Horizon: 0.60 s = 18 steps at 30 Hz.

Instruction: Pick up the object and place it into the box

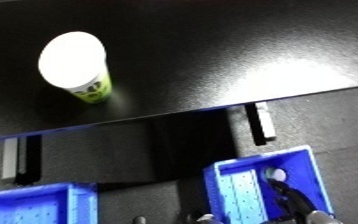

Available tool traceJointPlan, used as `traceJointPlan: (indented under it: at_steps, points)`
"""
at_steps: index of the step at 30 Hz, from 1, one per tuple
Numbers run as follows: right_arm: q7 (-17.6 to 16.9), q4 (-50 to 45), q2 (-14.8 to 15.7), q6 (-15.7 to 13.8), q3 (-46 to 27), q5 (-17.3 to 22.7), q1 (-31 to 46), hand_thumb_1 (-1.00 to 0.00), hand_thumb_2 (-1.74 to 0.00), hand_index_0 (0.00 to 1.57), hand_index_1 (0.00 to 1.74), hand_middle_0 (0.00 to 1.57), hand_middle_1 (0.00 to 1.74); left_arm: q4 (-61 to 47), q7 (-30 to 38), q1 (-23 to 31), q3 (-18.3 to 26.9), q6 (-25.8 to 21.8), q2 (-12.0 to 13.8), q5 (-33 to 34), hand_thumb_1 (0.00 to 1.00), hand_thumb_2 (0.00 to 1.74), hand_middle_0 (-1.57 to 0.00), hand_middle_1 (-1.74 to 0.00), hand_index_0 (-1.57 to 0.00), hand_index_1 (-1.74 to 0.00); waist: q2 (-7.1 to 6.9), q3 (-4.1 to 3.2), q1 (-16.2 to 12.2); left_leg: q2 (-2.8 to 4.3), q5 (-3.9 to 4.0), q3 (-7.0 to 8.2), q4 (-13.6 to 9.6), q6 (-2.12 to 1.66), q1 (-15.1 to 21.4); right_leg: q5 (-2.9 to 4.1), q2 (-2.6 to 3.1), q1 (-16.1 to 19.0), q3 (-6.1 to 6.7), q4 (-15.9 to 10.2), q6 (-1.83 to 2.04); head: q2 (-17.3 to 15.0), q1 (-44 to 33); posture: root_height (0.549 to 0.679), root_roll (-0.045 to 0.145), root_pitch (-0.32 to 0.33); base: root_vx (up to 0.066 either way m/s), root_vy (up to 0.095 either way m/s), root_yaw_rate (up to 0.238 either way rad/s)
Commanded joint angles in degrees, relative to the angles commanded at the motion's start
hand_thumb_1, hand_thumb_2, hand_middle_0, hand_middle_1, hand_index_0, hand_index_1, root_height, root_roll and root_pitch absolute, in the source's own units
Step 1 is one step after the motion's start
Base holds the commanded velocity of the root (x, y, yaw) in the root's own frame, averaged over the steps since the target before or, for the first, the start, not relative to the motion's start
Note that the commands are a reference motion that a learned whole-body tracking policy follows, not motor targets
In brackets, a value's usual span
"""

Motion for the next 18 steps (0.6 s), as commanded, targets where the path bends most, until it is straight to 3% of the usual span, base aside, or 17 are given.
traceJointPlan:
  at_steps: [4, 8, 13, 18]
  points:
    - [-2.3, -1.5, 1.4, 0.3, 0.5, 0.7, 1.6, 0.0, 0.0, 0.0, 0.0, 0.0, 0.0, -0.6, 1.8, 0.5, 0.0, -1.8, 0.2, -0.1, 0.0, 0.0, 0.0, 0.0, 0.0, 0.0, -0.04, 0.31, 1.0, -0.6, -0.27, -0.68, 1.0, 0.27, 0.0, -0.29, -0.58, 0.7, -0.83, 0.6, 0.33, -0.1, -9.0, 0.623, 0.057, -0.098, 0.046, -0.025, 0.212]
    - [-3.3, -1.9, 2.2, 0.3, 1.1, 0.4, 2.7, 0.0, 0.0, 0.0, 0.0, 0.0, 0.0, -0.9, 1.9, 0.9, 0.6, -2.4, 0.1, 0.2, 0.0, 0.0, 0.0, 0.0, 0.0, 0.0, -0.18, 0.56, 1.5, -0.9, -0.76, -0.93, 1.9, 0.78, 0.1, -0.41, -0.95, 1.2, -1.46, 0.7, 0.47, -1.7, -17.0, 0.623, 0.056, -0.105, 0.03, -0.015, 0.075]
    - [-3.1, -0.3, 3.1, -0.5, 1.7, -0.1, 2.7, 0.0, 0.0, 0.0, 0.0, 0.0, 0.0, -0.4, 1.7, 0.7, 1.2, -3.4, 0.3, 0.4, 0.0, 0.0, 0.0, 0.0, 0.0, 0.0, -0.28, 0.56, 1.7, -0.71, -0.98, -1.01, 2.4, 1.44, 0.3, -0.54, -1.35, 1.3, -1.91, 1.7, 0.76, -5.2, -22.4, 0.621, 0.05, -0.115, 0.03, -0.006, -0.029]
    - [-2.5, 1.3, 3.5, -0.8, 2.1, -1.1, 2.5, 0.0, 0.0, 0.0, 0.0, 0.0, 0.0, -0.4, -0.8, -0.2, 1.4, -3.5, 0.9, -0.8, 0.0, 0.0, 0.0, 0.0, 0.0, 0.0, -0.41, 0.37, 1.6, -0.26, -1.03, -1.07, 2.3, 1.61, 0.7, -0.82, -1.48, 1.4, -1.93, 2.1, 0.96, -9.5, -25.4, 0.619, 0.045, -0.121, 0.016, 0.01, -0.042]
